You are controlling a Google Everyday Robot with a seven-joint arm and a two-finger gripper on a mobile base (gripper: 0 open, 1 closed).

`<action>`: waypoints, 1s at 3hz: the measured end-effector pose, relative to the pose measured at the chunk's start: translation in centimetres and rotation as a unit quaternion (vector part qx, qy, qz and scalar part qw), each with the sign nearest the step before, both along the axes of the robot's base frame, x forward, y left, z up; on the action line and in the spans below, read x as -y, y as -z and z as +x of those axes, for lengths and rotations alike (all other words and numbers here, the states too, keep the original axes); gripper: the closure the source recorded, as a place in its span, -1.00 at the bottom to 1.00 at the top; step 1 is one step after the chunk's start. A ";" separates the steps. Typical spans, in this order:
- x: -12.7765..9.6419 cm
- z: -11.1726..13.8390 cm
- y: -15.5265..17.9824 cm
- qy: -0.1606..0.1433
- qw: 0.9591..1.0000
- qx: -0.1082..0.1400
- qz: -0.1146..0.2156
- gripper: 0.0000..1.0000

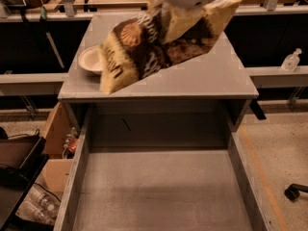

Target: Pick brown chip bag from top drawer and place on counter

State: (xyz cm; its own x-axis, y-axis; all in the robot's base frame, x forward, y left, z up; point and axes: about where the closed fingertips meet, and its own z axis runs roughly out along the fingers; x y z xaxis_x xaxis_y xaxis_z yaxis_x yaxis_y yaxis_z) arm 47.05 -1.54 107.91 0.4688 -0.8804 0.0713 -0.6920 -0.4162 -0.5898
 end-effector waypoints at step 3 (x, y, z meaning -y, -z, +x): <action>14.9 14.4 0.1 0.129 0.986 0.029 0.104 1.00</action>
Offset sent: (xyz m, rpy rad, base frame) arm 0.1858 -0.1831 0.0107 0.2295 -0.0800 -0.3187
